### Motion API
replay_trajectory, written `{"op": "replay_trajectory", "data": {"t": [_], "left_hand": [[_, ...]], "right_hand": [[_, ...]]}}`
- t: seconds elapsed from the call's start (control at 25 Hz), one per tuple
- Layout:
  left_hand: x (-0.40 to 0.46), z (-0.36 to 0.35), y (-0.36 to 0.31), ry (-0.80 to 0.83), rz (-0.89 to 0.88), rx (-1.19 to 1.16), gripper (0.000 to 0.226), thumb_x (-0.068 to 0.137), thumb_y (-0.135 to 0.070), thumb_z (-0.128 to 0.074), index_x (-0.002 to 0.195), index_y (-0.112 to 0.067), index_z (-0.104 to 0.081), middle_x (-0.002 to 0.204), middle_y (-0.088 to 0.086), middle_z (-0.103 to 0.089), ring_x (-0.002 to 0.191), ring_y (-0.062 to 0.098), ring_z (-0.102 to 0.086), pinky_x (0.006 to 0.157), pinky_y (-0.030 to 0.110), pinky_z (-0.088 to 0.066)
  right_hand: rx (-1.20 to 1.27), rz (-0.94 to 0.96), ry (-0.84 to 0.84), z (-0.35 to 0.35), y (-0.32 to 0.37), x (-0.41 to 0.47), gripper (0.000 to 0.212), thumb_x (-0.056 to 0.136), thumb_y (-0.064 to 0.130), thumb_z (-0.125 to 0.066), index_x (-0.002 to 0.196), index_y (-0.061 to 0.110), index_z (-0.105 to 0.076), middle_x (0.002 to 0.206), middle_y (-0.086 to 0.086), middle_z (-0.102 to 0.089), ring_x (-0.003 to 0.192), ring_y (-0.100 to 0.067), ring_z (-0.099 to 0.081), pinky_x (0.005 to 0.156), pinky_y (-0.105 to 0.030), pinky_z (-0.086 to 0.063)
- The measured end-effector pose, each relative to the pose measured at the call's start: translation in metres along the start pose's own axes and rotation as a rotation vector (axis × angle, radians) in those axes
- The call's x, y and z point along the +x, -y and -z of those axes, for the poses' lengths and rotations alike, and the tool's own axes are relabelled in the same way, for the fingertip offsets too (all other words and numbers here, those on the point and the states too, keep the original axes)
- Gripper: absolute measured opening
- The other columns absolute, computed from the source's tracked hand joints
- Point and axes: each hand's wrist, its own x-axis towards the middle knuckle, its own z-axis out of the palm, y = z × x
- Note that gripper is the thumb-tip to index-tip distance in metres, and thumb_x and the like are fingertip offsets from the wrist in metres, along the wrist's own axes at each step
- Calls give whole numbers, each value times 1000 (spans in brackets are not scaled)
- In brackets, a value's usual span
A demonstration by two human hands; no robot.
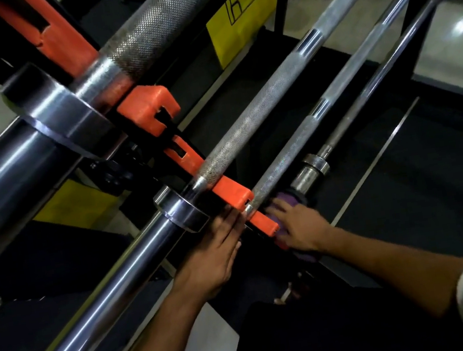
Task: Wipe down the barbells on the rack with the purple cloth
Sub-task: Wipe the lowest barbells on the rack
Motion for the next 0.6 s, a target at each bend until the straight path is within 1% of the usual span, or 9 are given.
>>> {"op": "replay_trajectory", "data": {"t": [0.12,0.2,0.28,0.32,0.36,0.44,0.48,0.56,0.6], "left_hand": [[0,0,1,10,3,-43,54,108,-35,-25,158,-19,-17,166,4,-13,153,15,-5,117,29,-27],[0,1,1,1,1,-54,53,108,-35,-26,157,-18,-21,166,2,-12,153,11,-3,116,28,-28],[-1,0,2,16,0,-77,53,108,-37,-25,158,-20,-19,167,-2,-7,153,9,-1,118,29,-26],[-1,-1,1,23,5,-81,54,108,-37,-25,158,-21,-17,167,-3,-5,153,9,-1,118,31,-29],[-2,-2,1,30,13,-72,55,108,-38,-25,159,-21,-16,168,-3,-4,153,11,-2,117,32,-32],[-1,1,-1,25,4,-11,56,107,-37,-28,157,-16,-19,167,0,-5,153,17,-4,115,35,-37],[1,5,-4,18,-38,3,56,106,-35,-30,156,-12,-21,166,3,-7,154,21,-5,117,38,-33],[13,15,-12,-4,-188,-27,55,106,-31,-36,154,-7,-26,166,8,-13,153,24,-12,122,42,-21],[26,20,-16,-11,-256,-45,54,106,-29,-38,154,-6,-28,165,9,-17,153,24,-15,123,42,-18]], "right_hand": [[134,22,13,-13,23,-11,71,90,48,-53,153,22,-32,166,-4,-21,132,-35,-50,102,-45,-50],[185,124,42,0,13,-17,71,93,40,-55,157,25,-28,168,2,-19,140,-24,-43,111,-34,-41],[331,163,101,16,-5,-31,69,96,34,-58,158,30,-27,164,11,-27,142,-12,-38,114,-18,-29],[399,142,107,20,-15,-41,65,97,35,-59,156,35,-31,160,15,-32,141,-10,-39,114,-16,-26],[472,93,75,20,-24,-52,61,96,40,-58,152,41,-36,157,20,-36,138,-12,-43,116,-20,-26],[721,-150,-45,19,-35,-73,56,88,50,-56,143,44,-49,151,15,-48,131,-19,-50,117,-35,-33],[960,-327,-97,19,-38,-82,50,86,47,-58,135,35,-59,143,4,-59,125,-24,-56,113,-41,-39],[1431,-657,-184,21,-45,-95,35,91,34,-61,119,14,-67,116,-15,-72,104,-30,-67,92,-41,-52],[1616,-753,-213,24,-48,-102,35,93,31,-60,118,7,-65,109,-20,-73,99,-32,-68,85,-39,-53]]}}
